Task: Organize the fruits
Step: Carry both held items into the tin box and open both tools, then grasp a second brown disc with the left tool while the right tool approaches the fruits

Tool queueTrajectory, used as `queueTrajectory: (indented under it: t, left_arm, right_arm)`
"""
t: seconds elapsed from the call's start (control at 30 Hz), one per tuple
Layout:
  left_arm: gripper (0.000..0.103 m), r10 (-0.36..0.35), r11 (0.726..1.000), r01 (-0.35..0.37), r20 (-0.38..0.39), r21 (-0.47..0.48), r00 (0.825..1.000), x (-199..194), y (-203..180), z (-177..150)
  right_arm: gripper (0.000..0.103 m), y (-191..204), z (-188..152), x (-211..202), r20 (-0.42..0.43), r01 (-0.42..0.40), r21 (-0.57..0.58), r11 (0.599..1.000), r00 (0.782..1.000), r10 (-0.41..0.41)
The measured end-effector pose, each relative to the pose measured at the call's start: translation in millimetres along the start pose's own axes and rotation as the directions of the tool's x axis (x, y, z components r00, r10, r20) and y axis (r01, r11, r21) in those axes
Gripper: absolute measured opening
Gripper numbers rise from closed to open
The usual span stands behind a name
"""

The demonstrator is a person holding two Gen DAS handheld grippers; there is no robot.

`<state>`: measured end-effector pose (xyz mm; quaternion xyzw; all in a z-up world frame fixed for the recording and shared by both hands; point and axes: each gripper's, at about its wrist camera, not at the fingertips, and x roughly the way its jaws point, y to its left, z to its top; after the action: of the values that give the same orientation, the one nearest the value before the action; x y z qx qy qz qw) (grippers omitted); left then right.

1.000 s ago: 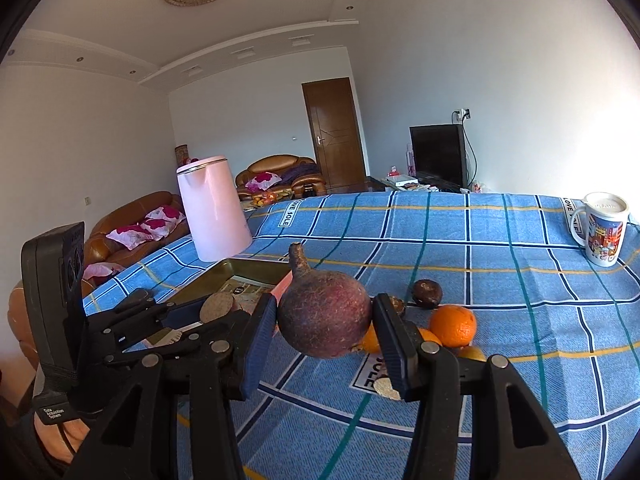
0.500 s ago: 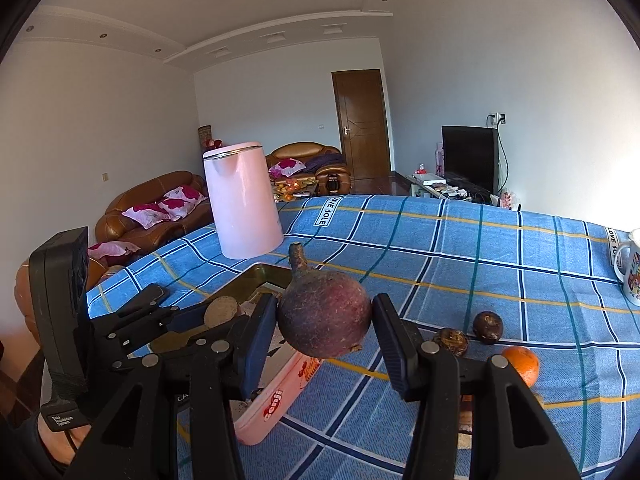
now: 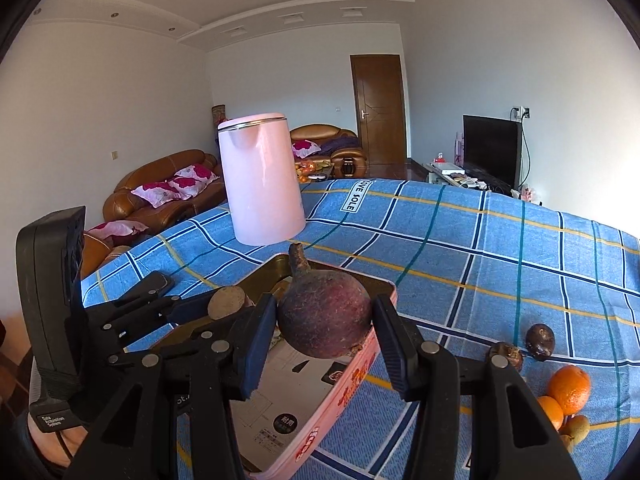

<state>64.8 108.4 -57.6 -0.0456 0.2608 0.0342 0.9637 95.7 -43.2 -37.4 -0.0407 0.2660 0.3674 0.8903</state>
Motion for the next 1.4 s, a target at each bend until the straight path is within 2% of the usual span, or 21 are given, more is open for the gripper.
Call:
queueTrajectory:
  t: [0.7,1.2,1.27,1.3,1.37,1.4]
  left_arm:
    - [0.036,0.004,0.998,-0.009,-0.086,-0.056,0.996,17,24,1]
    - [0.036,0.011,0.998,-0.018,-0.106,-0.060,0.994,21,28,0]
    - [0.037,0.024,0.997,-0.030,-0.091,-0.068,0.996,17,29,-1]
    - [0.039,0.022,0.997,-0.028,-0.079,-0.073,0.997,14,29,-1]
    - [0.050,0.018,0.996,-0.022,-0.055,-0.082,0.998,6,28,0]
    - [0.062,0.029,0.996,-0.031,-0.035,-0.080,0.999,0,26,2]
  right_arm:
    - [0.052,10,-10,53,-0.135,-0.036,0.018,0.999,0.990,0.038]
    - [0.052,11,-12,61,-0.174,-0.041,0.022,0.999,0.984,0.044]
    - [0.053,11,-12,59,-0.171,-0.047,0.020,0.999,0.984,0.050]
    - [0.059,11,-13,57,-0.164,-0.045,0.018,0.999,0.985,0.047]
    - [0.068,9,-12,49,-0.136,-0.037,0.021,0.999,0.990,0.040]
    - [0.071,8,-12,43,-0.123,-0.036,0.026,0.999,0.992,0.039]
